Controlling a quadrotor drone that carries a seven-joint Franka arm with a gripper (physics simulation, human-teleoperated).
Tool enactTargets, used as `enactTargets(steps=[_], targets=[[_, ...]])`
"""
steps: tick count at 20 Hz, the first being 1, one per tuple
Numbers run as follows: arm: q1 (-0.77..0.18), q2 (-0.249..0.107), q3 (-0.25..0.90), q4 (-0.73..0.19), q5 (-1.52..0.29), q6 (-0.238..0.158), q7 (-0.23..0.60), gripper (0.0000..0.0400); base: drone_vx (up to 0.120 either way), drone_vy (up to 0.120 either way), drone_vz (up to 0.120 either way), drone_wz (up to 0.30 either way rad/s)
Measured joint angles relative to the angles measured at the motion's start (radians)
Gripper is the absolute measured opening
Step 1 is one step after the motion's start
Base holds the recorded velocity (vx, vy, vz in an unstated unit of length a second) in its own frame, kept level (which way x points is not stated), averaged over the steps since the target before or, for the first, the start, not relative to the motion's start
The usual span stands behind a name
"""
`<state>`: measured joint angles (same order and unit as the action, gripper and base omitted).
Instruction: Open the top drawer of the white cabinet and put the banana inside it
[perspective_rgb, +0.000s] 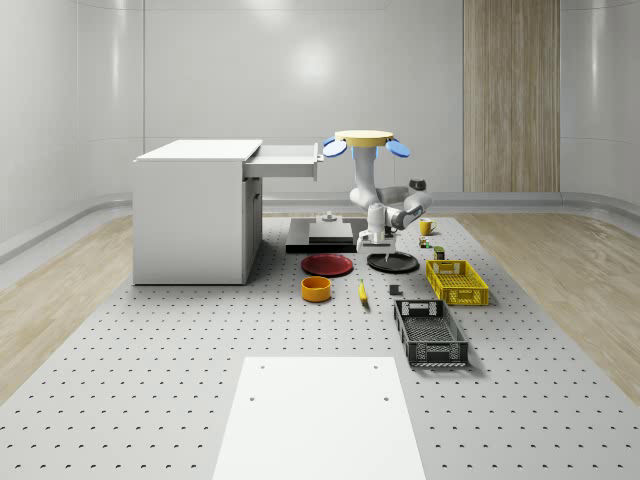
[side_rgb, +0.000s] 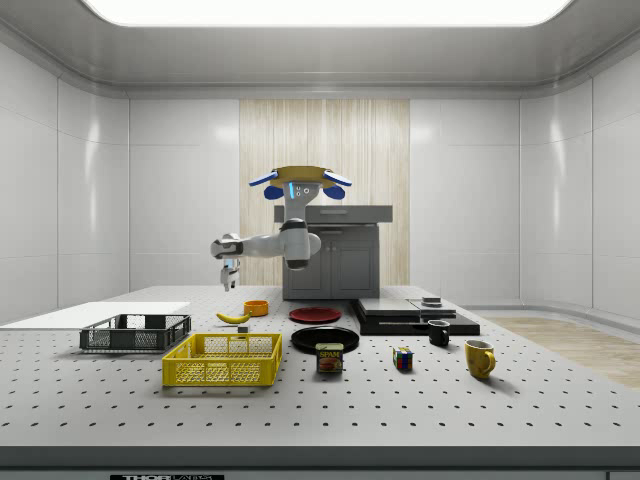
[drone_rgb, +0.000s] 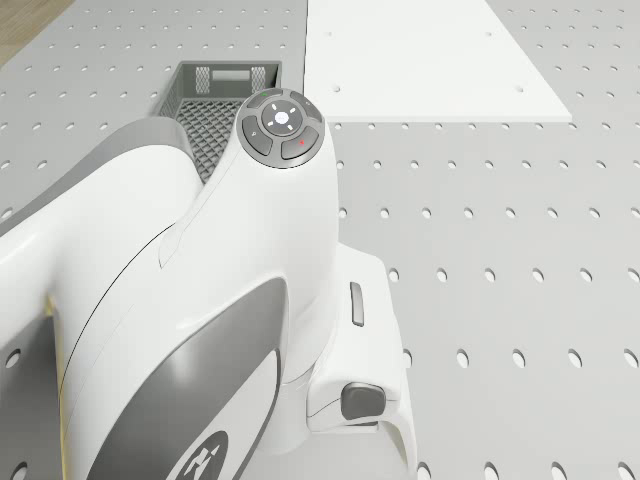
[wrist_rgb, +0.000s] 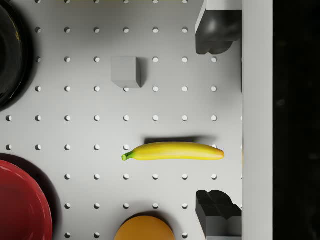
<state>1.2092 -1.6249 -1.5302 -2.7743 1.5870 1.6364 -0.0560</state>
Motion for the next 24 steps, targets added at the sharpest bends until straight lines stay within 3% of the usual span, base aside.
enactTargets(steps=[12,24], targets=[[0.000,0.000,0.000,0.000,0.000,0.000,0.000,0.0400,0.000,0.033,-0.120,0.000],[0.121,0.001,0.000,-0.003,0.001,-0.001,-0.124,0.0400,0.000,0.000,-0.003,0.000]])
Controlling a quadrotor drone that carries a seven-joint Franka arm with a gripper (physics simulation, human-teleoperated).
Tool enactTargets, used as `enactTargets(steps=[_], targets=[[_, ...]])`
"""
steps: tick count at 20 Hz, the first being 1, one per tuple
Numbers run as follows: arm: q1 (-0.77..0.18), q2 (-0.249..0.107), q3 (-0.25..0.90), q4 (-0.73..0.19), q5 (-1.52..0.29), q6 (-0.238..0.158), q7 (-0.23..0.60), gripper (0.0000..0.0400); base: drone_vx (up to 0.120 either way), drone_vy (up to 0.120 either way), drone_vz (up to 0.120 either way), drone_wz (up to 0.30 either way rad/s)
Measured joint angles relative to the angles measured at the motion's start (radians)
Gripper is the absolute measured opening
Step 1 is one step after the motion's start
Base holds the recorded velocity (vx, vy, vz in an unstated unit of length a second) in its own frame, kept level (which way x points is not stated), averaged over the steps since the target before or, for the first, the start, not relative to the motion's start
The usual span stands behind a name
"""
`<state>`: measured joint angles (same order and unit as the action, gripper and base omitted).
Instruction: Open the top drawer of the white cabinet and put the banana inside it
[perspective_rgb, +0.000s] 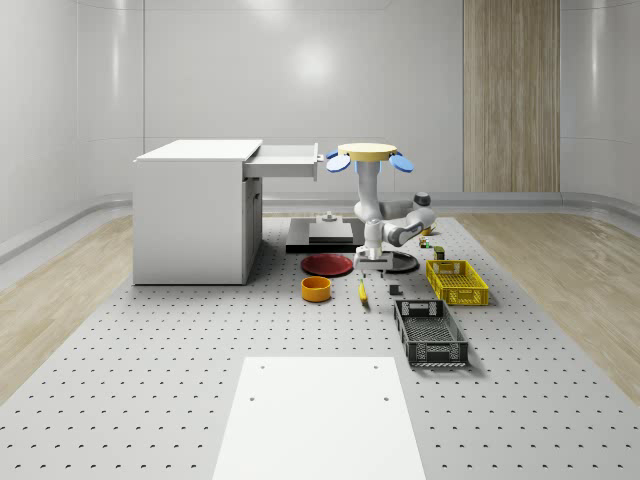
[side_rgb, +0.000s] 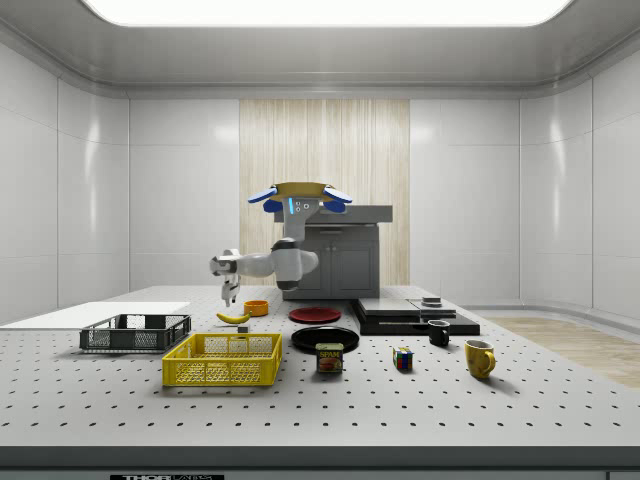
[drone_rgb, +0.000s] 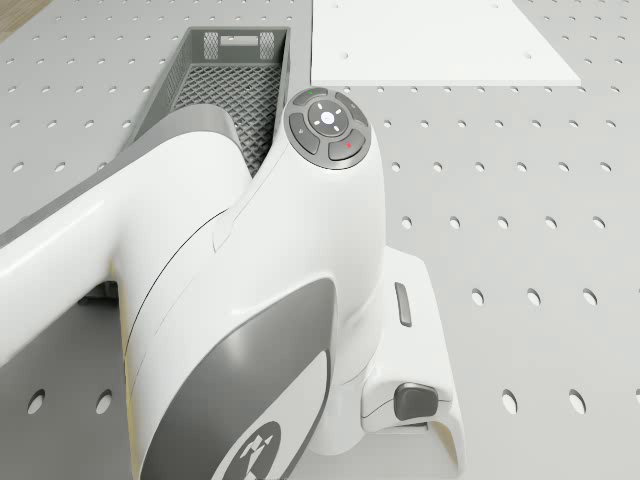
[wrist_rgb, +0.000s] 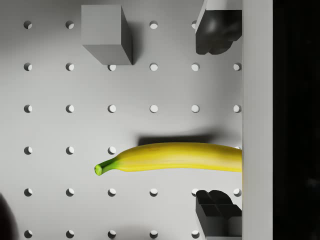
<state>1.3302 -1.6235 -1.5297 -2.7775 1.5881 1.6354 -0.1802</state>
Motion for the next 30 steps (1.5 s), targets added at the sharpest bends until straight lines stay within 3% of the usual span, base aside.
enactTargets(steps=[15,30], targets=[[0.163,0.008,0.118,0.028,0.110,0.038,-0.139,0.0400,0.000,0.000,0.000,0.000],[0.219,0.028,0.257,0.067,0.242,0.081,-0.168,0.0400,0.000,0.000,0.000,0.000]])
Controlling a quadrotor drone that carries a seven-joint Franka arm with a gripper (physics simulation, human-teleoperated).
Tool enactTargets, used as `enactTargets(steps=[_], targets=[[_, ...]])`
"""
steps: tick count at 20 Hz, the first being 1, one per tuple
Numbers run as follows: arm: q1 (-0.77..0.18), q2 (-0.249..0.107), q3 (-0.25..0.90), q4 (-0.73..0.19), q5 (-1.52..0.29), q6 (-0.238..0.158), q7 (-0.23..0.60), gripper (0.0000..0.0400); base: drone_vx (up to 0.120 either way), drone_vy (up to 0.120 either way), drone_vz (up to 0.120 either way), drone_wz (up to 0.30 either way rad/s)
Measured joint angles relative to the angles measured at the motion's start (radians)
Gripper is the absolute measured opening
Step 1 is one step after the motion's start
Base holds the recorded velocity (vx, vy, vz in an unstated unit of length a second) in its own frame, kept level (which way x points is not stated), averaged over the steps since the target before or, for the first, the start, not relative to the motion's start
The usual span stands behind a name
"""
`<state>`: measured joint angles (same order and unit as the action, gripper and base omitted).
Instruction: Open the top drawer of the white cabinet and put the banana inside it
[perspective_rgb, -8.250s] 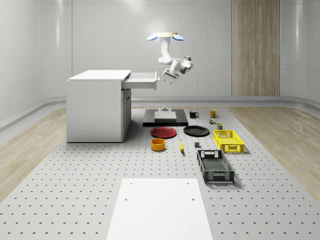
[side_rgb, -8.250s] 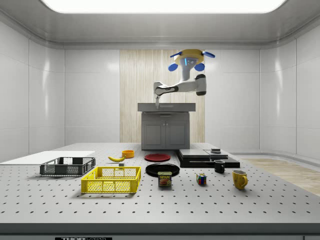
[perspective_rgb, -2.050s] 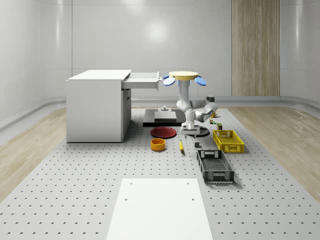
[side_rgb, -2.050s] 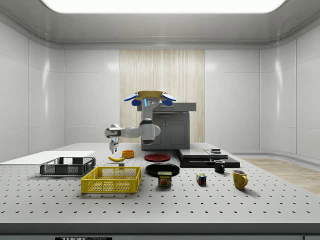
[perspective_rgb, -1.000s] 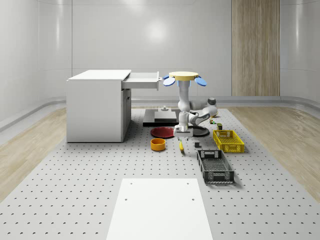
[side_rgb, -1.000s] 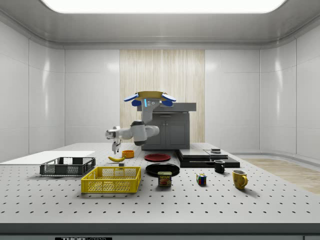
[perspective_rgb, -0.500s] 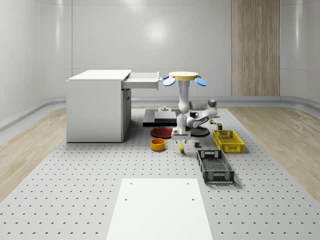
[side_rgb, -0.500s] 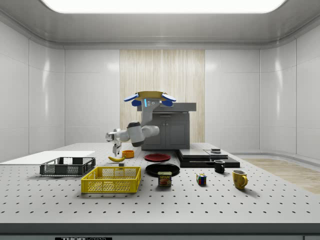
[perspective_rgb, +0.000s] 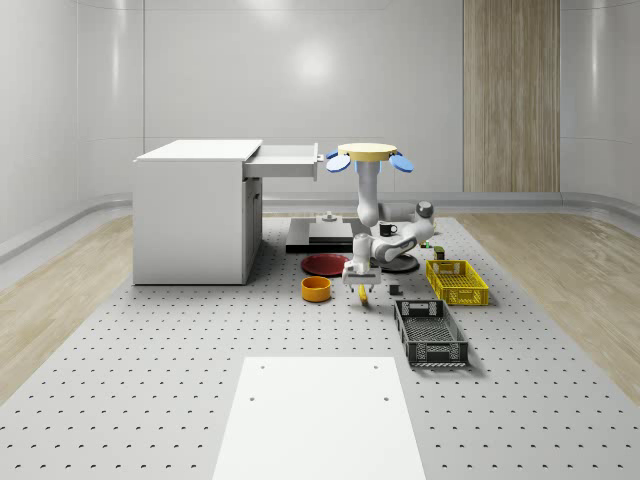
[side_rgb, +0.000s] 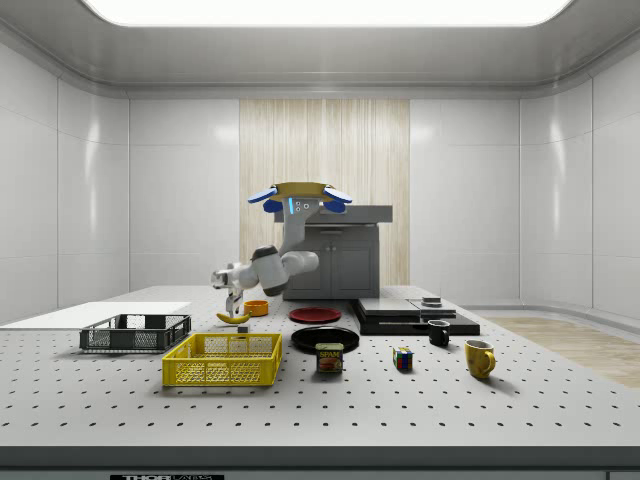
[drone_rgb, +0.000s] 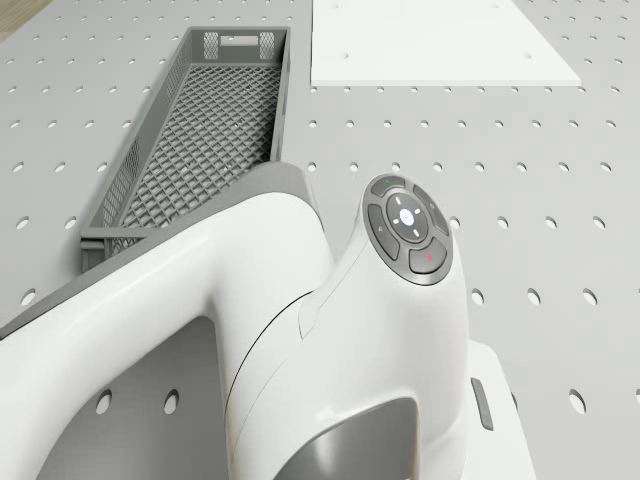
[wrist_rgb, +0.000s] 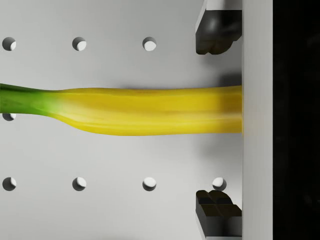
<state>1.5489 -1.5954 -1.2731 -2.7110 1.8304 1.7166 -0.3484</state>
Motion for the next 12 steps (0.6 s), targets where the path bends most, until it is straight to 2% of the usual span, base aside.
enactTargets(steps=[12], targets=[[-0.001,0.019,0.072,0.023,0.071,0.018,0.012,0.0400,0.000,0.000,0.000,0.000]])
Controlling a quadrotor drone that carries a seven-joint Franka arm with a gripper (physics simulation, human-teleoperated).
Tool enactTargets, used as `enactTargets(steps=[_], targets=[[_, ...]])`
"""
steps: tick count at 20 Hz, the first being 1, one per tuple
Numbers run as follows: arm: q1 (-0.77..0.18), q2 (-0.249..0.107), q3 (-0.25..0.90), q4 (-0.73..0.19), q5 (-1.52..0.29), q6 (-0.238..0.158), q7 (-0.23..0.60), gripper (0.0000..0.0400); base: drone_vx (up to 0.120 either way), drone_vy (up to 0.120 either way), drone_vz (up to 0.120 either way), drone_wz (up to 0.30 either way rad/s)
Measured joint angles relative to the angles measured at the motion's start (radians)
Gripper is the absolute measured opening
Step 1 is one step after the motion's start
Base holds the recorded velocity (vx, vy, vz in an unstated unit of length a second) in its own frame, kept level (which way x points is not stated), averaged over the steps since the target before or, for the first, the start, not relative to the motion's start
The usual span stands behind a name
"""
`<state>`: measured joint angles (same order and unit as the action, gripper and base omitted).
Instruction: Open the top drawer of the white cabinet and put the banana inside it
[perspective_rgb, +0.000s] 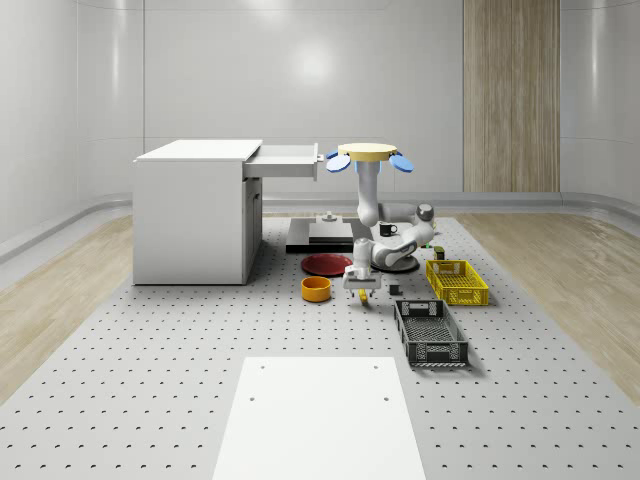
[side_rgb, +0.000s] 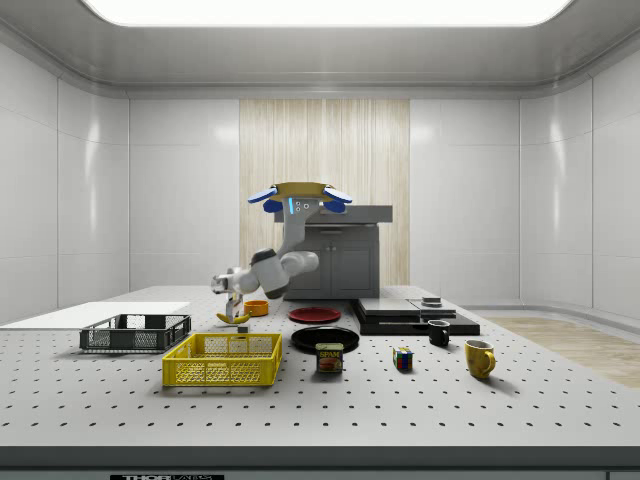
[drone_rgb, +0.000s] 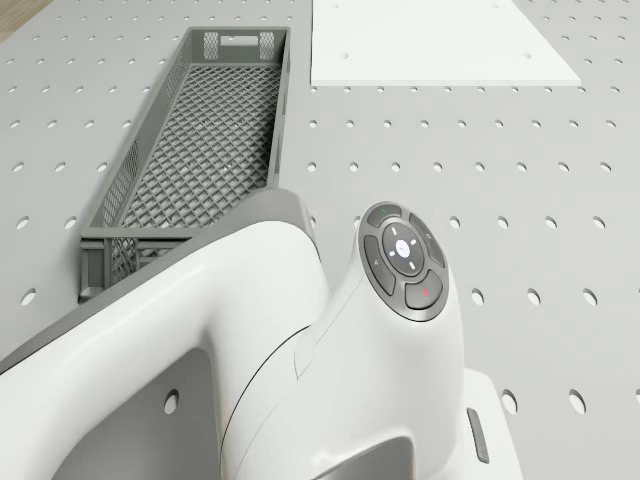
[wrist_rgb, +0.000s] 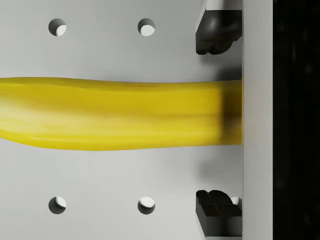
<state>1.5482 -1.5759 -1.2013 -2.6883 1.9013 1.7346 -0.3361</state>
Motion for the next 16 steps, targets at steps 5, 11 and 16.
enactTargets(steps=[5,11,16], targets=[[-0.004,0.009,0.019,0.006,0.020,0.002,0.007,0.0380,0.000,0.000,0.000,0.000],[-0.009,0.018,0.025,0.008,0.030,-0.004,0.012,0.0202,0.000,0.000,0.000,0.000],[-0.013,0.026,0.025,0.007,0.030,-0.008,0.023,0.0197,0.000,0.000,0.000,0.000]])
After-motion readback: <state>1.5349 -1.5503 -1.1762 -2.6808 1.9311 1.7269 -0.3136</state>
